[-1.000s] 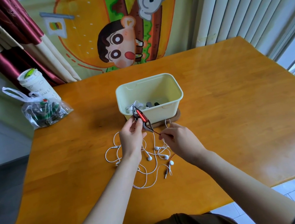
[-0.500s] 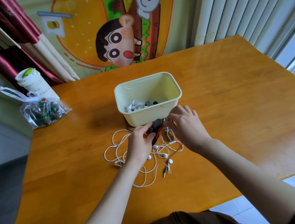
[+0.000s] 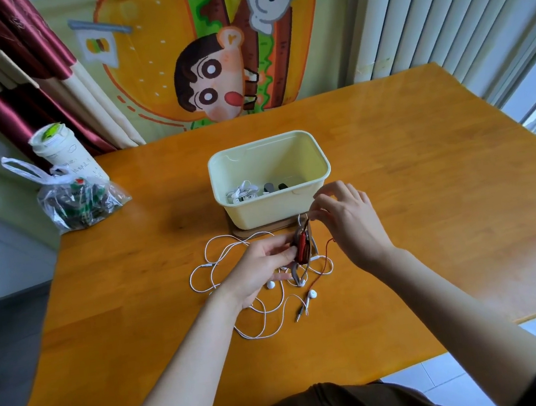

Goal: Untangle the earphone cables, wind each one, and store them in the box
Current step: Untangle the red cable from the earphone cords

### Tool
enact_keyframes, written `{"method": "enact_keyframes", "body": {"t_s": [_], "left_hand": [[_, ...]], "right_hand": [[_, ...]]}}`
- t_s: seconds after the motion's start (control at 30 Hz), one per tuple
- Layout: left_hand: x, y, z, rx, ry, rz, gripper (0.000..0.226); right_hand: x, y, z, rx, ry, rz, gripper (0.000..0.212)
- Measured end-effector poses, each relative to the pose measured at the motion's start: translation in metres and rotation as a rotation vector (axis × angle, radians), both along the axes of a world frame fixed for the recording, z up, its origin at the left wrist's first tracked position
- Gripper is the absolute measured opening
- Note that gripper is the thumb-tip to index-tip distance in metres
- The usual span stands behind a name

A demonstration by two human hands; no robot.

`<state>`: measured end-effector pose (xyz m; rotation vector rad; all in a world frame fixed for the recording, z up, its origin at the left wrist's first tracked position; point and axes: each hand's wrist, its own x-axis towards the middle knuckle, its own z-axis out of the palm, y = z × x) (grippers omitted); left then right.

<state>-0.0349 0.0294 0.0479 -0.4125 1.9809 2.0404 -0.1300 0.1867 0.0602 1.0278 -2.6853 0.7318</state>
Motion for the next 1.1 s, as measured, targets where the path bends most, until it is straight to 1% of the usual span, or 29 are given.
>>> {"method": "enact_keyframes", "body": {"t_s": [0.1,0.17,0.23,0.37,0.43,0.53,0.6,0.63,0.7,0.73,0.8,0.9,0.97,1.1], "left_hand": [[-0.001,0.002,0.005,0.133,0.046,0.021,0.028],[-0.003,0.005,0.009,0.227,0.078,0.093,0.029],[-0.005,0.007,0.009,0.304,0.088,0.186,0.029],[-0.007,0.006,0.007,0.333,0.078,0.333,0.027],[-0.008,0.008,0.004,0.362,0.055,0.399,0.025],[-0.010,0.007,0.001,0.456,0.002,0.503,0.026],[-0.012,0.003,0.001,0.536,-0.007,0.582,0.026],[-0.013,0.001,0.001,0.541,0.000,0.629,0.026],[-0.016,-0.004,0.000,0.442,0.021,0.727,0.024],[-0.017,-0.005,-0.002,0.350,0.031,0.769,0.024],[-0.019,-0.005,-0.007,0.101,0.062,0.797,0.024],[-0.019,-0.004,-0.015,-0.271,0.143,0.725,0.027],[-0.019,-0.004,-0.019,-0.416,0.202,0.657,0.028],[-0.016,-0.001,-0.021,-0.669,0.302,0.504,0.033]], "right_hand": [[0.001,-0.001,-0.006,-0.001,-0.086,-0.012,0.013],[0.004,-0.005,-0.009,-0.050,-0.194,-0.030,0.020],[0.007,-0.008,-0.011,-0.084,-0.284,-0.040,0.022],[0.016,-0.011,-0.022,0.008,-0.331,0.009,0.022],[0.020,-0.014,-0.024,0.000,-0.415,0.029,0.023],[0.022,-0.016,-0.022,-0.001,-0.546,0.068,0.023],[0.024,-0.014,-0.023,0.021,-0.575,0.089,0.023],[0.025,-0.012,-0.024,0.049,-0.555,0.089,0.024],[0.028,-0.009,-0.027,0.147,-0.465,0.072,0.024],[0.031,-0.009,-0.027,0.185,-0.425,0.069,0.025],[0.035,-0.011,-0.025,0.198,-0.372,0.089,0.026],[0.036,-0.015,-0.020,0.153,-0.296,0.109,0.024],[0.036,-0.016,-0.017,0.103,-0.307,0.124,0.024],[0.038,-0.016,-0.007,-0.030,-0.424,0.188,0.021]]}}
